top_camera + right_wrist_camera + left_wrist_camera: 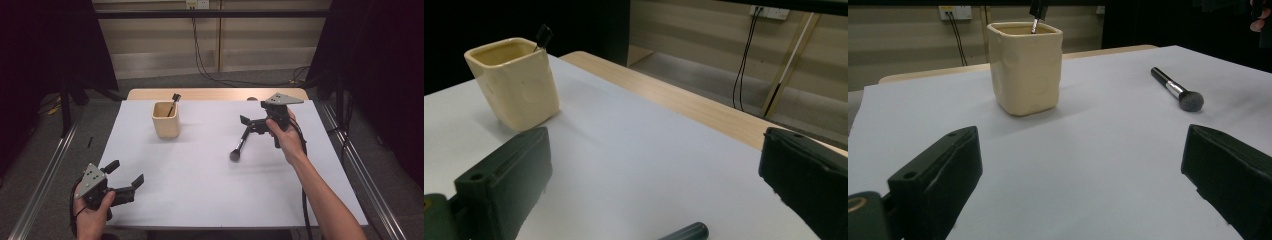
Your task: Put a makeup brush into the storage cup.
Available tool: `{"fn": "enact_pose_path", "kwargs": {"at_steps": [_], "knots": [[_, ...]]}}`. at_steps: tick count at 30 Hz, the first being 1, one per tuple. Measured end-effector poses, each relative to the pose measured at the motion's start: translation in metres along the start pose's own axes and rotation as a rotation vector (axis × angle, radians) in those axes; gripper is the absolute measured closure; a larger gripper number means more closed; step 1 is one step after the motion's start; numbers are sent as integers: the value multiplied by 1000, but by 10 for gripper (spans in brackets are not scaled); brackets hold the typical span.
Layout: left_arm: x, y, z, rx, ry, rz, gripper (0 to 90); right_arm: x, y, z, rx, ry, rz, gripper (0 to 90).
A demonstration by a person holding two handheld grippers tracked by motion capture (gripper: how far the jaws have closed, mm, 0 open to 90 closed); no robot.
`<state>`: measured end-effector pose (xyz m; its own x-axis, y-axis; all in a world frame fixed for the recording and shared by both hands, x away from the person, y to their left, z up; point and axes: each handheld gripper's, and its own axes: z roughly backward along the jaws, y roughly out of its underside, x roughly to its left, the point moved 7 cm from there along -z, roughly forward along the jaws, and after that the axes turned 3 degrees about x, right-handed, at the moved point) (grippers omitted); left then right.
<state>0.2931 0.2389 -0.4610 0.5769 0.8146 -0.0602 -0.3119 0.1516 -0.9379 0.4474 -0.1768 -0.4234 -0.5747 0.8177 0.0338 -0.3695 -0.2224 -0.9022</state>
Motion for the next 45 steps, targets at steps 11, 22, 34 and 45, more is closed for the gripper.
{"fn": "enact_pose_path", "kwargs": {"at_steps": [11, 22, 34, 45], "knots": [[0, 0, 0, 1, 1, -1, 30, -1, 14, -4, 161, -29, 60, 10], [0, 0, -1, 3, 4, 0, 30, -3, 27, -2, 348, -104, 114, 16], [1, 0, -1, 3, 4, 5, 30, 7, 41, -7, 529, -237, 210, 42], [1, 1, -1, 1, 5, 5, 30, 6, 43, -19, 632, -264, 308, 57]]}}
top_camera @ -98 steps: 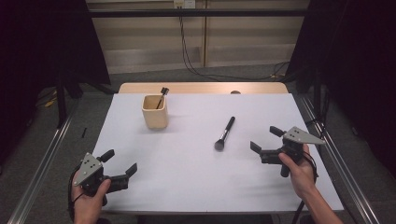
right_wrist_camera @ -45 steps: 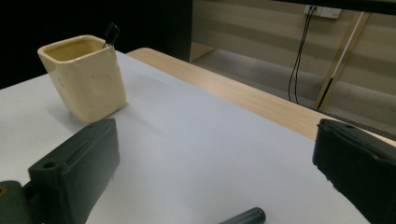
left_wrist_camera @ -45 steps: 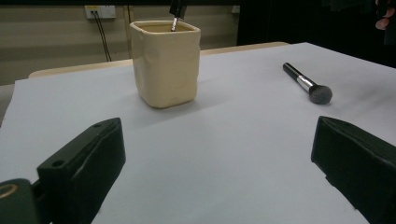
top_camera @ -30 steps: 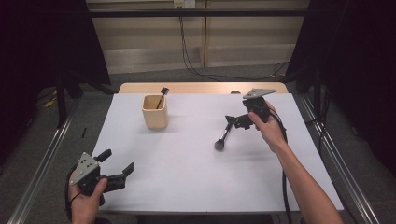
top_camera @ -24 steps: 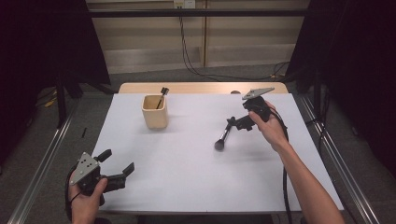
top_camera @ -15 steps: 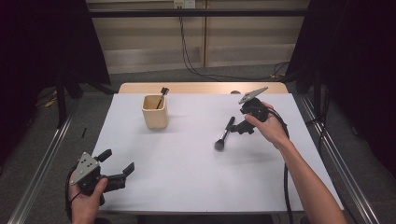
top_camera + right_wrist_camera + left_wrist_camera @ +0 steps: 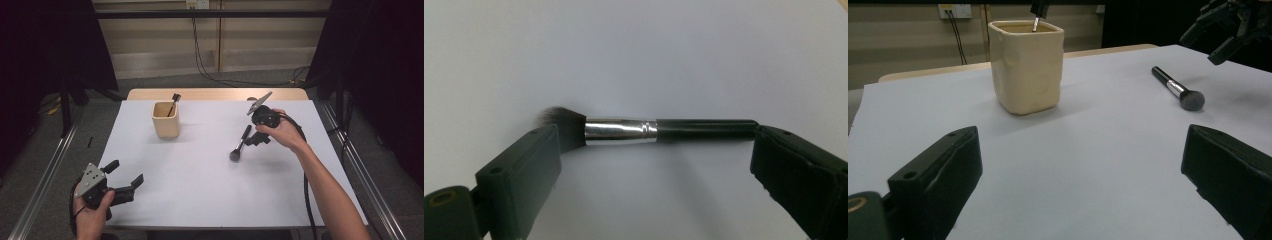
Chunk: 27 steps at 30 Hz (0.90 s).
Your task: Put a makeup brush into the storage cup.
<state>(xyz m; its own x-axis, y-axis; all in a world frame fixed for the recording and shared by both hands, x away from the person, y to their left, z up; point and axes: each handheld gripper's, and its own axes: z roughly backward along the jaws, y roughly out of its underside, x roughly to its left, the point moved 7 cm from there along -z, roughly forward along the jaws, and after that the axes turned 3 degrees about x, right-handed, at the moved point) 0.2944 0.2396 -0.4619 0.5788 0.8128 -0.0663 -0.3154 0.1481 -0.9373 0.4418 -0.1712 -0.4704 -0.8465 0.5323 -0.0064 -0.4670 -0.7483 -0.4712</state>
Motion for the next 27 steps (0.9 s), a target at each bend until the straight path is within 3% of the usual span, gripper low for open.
{"fn": "enact_pose_path", "kwargs": {"at_steps": [4, 18, 23, 27], "knots": [[0, 0, 0, 7, 0, -5, 30, -2, -2, -2, -1, -5, 33, 57], [0, 1, 0, 9, 0, -7, 30, -11, -3, -21, 72, -9, 151, 59], [0, 1, 0, 7, 2, -5, 30, -17, -3, -24, 101, -1, 170, 59], [0, 1, 0, 11, 2, -10, 30, -22, -4, -26, 93, -3, 189, 48]]}}
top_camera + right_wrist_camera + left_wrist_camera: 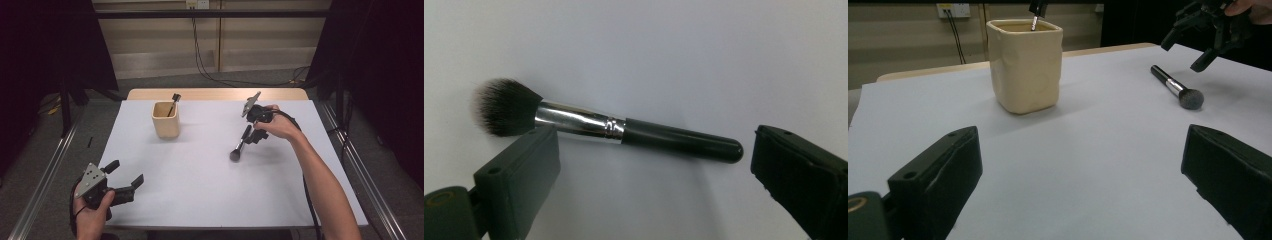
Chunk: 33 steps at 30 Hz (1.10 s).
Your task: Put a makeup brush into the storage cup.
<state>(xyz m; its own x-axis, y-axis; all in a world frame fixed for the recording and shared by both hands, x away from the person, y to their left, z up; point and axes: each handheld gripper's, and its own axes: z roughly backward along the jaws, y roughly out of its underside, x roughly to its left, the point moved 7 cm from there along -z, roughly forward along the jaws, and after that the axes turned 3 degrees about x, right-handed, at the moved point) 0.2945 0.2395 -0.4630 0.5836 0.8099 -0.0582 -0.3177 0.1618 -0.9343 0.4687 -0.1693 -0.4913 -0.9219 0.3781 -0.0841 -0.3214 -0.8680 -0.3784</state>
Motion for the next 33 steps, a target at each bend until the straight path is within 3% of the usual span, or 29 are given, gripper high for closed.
{"fn": "enact_pose_path", "kwargs": {"at_steps": [4, 11, 29, 33], "knots": [[-1, 0, -1, -2, 2, 3, 30, -2, 3, -6, 29, -17, 20, 49], [0, 0, -1, -3, 3, 5, 30, -3, -4, -17, 45, -31, 98, 46], [0, 0, 0, -1, 4, 3, 30, -8, -1, -32, 146, -60, 171, 55], [-1, 0, 0, 0, 6, 2, 30, -9, -1, -35, 136, -60, 185, 54]]}}
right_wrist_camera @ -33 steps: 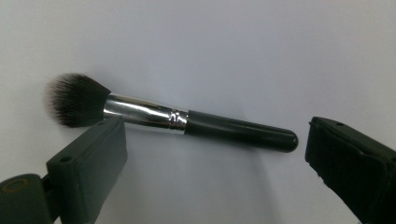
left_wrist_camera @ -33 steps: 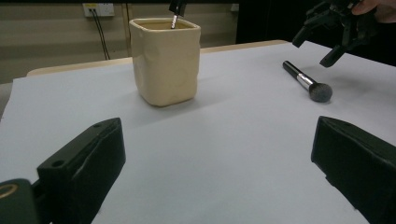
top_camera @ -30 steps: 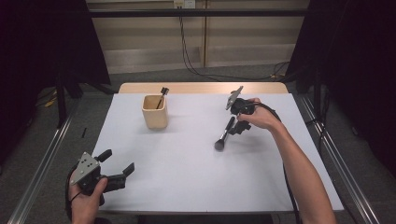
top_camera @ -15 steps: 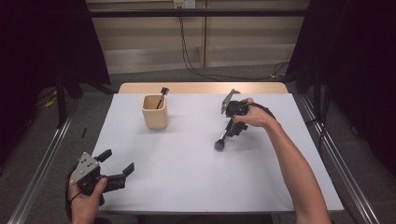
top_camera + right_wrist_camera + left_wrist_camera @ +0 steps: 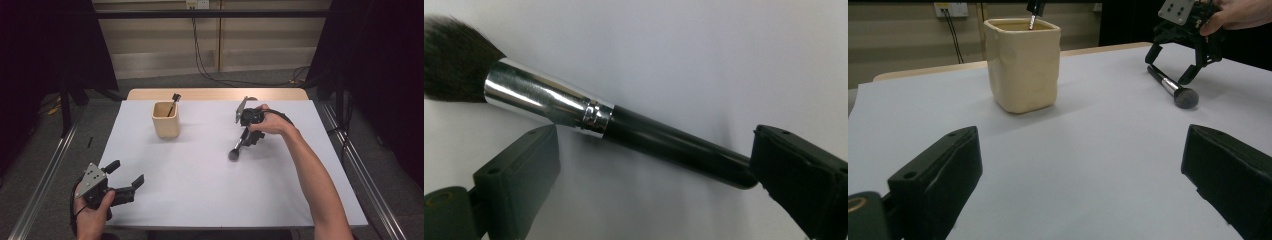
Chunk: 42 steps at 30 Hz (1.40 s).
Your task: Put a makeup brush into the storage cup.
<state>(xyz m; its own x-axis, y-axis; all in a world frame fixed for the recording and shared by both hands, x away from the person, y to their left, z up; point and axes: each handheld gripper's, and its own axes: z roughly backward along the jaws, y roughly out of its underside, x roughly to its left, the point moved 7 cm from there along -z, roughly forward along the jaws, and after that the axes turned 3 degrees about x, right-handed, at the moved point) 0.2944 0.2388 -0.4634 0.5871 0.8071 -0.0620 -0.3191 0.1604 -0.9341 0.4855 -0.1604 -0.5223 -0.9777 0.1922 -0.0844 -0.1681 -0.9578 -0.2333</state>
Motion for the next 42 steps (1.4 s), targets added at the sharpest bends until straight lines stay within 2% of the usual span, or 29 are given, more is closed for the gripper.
{"fn": "enact_pose_path", "kwargs": {"at_steps": [5, 7, 11, 14, 18, 21, 24, 29, 32, 38, 40, 42], "knots": [[0, 0, 0, -3, 1, 6, 30, 0, -2, -5, 13, 14, 23, 51], [0, 0, 0, -1, -1, 0, 30, 1, -2, -8, 22, -5, 25, 74], [0, 0, 0, -1, 2, 4, 30, 1, 0, -8, 43, -26, -29, 86], [-1, 1, -1, 2, 5, 5, 30, 1, 0, -8, 43, -34, -39, 111], [-1, 0, -1, 3, 5, 1, 30, 1, 3, -9, 49, -57, -110, 117], [-1, 1, -1, 7, 3, 3, 30, 1, 5, -9, 45, -68, -137, 145], [-1, 1, 0, 5, 4, 3, 30, 3, 4, -6, 61, -83, -130, 220], [-2, 1, -1, 8, 6, -1, 30, 6, 4, -1, 63, -102, -105, 437], [-2, 1, -1, 8, 5, -1, 30, 7, 4, 1, 67, -104, -108, 500], [-2, 1, -1, 11, 8, -8, 30, 10, 3, 3, 79, -114, -82, 663], [-2, 2, -1, 12, 8, -7, 30, 11, 3, 3, 80, -111, -69, 691], [-1, 2, -1, 17, 5, -6, 30, 12, 3, 3, 84, -114, -76, 719]]}}
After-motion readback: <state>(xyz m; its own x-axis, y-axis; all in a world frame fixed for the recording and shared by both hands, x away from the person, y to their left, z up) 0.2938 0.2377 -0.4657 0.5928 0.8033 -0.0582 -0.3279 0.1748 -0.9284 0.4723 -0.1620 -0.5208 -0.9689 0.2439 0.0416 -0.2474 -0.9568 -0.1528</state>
